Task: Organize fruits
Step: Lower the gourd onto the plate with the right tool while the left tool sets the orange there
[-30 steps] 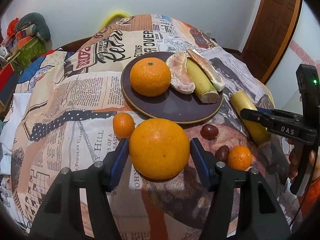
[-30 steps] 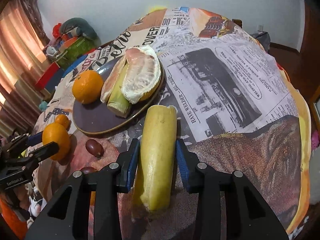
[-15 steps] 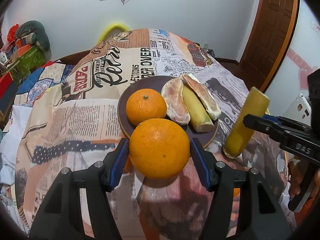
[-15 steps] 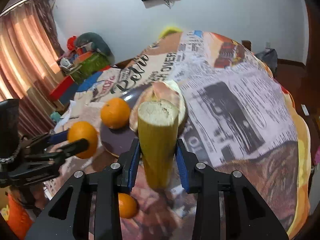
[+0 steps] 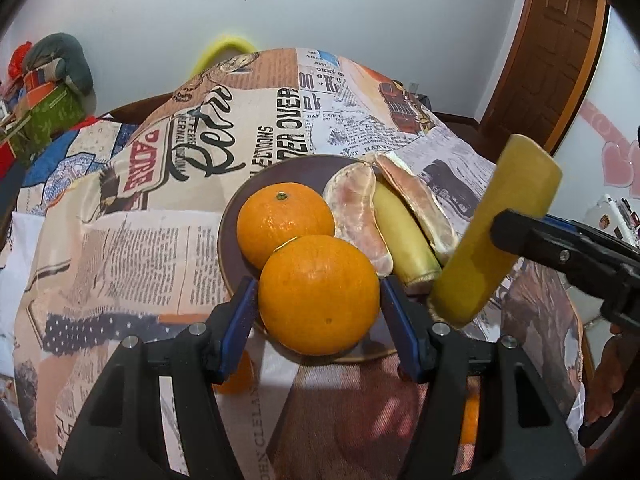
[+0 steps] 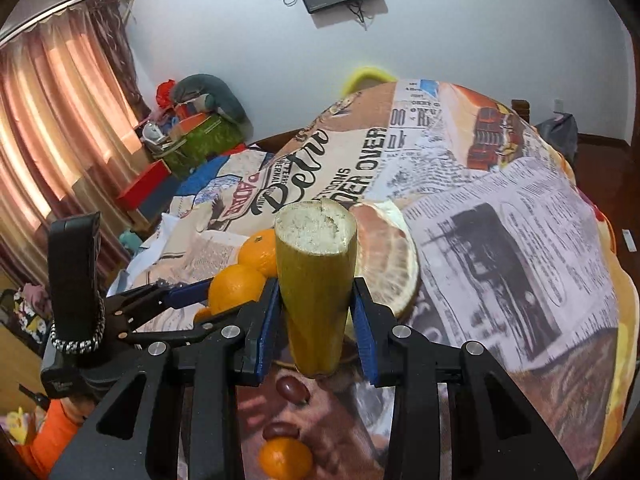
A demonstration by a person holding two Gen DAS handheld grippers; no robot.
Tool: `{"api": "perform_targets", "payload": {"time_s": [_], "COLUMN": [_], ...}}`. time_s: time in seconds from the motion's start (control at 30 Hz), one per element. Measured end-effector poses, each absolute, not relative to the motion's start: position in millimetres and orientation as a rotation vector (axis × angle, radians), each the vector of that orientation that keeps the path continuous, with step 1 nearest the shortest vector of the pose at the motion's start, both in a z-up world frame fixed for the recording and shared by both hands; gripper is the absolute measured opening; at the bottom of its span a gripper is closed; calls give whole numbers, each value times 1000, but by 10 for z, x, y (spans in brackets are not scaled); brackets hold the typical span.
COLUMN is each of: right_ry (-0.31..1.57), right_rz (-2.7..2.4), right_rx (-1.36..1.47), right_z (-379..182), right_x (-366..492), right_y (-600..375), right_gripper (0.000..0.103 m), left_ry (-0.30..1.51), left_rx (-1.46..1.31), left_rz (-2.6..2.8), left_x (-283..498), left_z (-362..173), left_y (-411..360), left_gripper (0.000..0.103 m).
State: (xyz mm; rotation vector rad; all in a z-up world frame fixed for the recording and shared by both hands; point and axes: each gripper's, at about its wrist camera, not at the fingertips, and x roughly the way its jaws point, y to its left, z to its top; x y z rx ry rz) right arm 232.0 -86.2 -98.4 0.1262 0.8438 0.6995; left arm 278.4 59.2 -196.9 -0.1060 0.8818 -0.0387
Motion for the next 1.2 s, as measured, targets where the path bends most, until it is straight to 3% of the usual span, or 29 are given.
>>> {"api": "perform_targets", "payload": {"time_s": [0.9,1.2], "right_ry": [953,911], "right_rz": [722,703], "right_rx": [121,124], "right_z": [-1273,-1116], "right_x": [2693,2658], "right_y": [-523,-680], "right_gripper": [35,36], "left_ry": [939,944], "left_rx": [-126,-132], "left_rz": [-45,-33], "left_x": [2998,2954], "left_z": [-2100,-2056], "left_y": [709,709], "left_gripper": [64,65]}}
